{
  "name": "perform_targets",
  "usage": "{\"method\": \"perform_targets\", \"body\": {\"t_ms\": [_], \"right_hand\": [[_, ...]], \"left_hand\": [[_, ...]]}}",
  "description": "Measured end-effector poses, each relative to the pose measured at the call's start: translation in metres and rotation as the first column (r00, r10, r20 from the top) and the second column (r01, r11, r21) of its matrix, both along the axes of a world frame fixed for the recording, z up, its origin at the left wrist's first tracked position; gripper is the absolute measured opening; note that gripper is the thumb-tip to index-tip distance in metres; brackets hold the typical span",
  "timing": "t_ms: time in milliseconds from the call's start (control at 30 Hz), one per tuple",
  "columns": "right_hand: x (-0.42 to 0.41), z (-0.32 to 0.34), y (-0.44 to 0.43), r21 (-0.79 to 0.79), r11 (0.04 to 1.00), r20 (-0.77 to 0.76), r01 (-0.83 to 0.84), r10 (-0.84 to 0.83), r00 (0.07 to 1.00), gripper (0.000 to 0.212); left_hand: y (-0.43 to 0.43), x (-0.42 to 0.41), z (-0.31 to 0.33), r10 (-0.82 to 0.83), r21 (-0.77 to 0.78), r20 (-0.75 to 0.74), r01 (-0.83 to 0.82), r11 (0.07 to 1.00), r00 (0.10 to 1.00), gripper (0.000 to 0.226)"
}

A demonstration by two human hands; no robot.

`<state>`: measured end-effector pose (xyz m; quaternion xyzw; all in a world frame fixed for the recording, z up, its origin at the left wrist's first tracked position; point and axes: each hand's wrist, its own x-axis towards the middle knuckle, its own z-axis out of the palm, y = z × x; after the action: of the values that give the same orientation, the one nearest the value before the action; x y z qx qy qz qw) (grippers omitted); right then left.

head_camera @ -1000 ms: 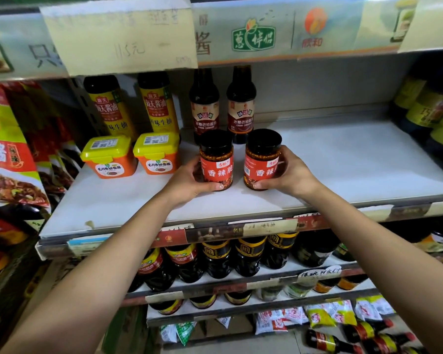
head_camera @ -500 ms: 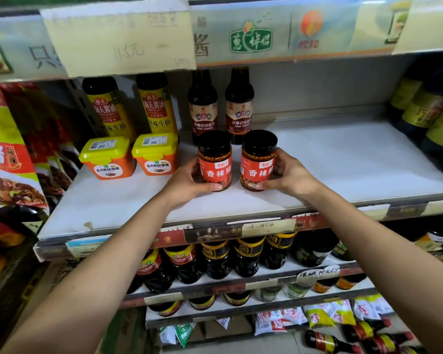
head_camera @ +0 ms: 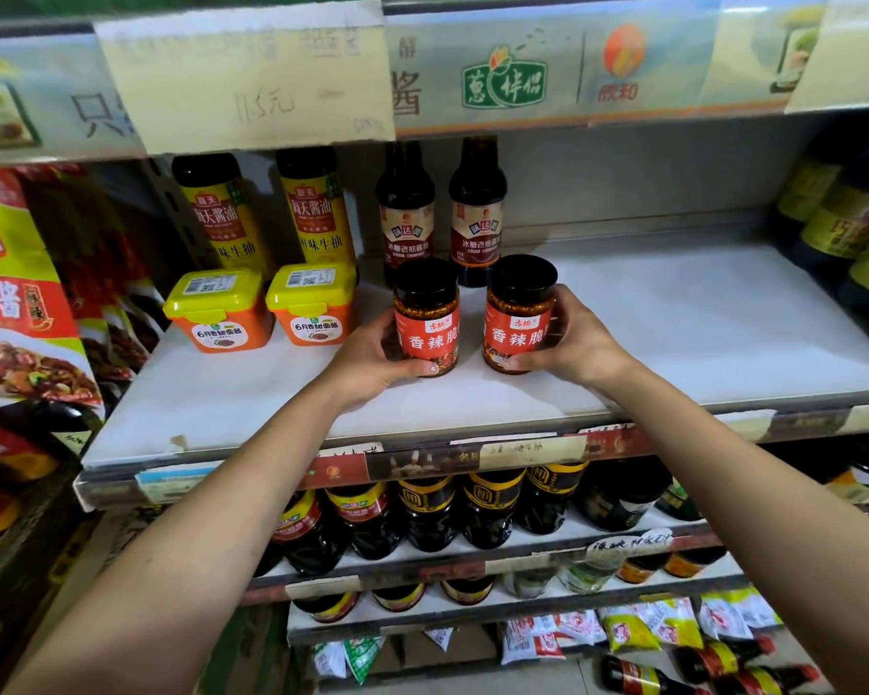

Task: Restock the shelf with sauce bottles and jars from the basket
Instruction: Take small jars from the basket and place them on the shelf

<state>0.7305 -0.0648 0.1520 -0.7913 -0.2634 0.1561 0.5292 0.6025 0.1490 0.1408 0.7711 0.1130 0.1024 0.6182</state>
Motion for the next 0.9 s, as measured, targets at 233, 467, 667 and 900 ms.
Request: {"method": "perform_targets", "body": {"t_ms": [233, 467, 667, 900], "right_hand": [[0.006, -0.001, 0.014, 0.026, 0.999, 0.006, 0.023, -0.024, 1.000, 0.085], [0.016, 0.001, 0.021, 0.027, 1.000, 0.021, 0.002, -0.003, 1.000, 0.084], [0.020, 0.000, 0.027, 0.032, 0.999, 0.030, 0.004, -0.005, 1.000, 0.086], [0.025, -0.003, 0.032, 0.081, 0.997, 0.003, -0.017, 0.017, 1.000, 0.088]], "left_hand": [[0.002, 0.006, 0.002, 0.045, 0.042, -0.012, -0.045, 0.998, 0.999, 0.076], [0.009, 0.012, 0.006, 0.056, 0.067, -0.057, -0.052, 0.996, 0.997, 0.076], [0.000, 0.015, 0.006, 0.144, 0.095, -0.037, -0.140, 0.986, 0.989, 0.083], [-0.002, 0.023, 0.003, 0.249, 0.227, 0.011, -0.245, 0.943, 0.968, 0.082]]}}
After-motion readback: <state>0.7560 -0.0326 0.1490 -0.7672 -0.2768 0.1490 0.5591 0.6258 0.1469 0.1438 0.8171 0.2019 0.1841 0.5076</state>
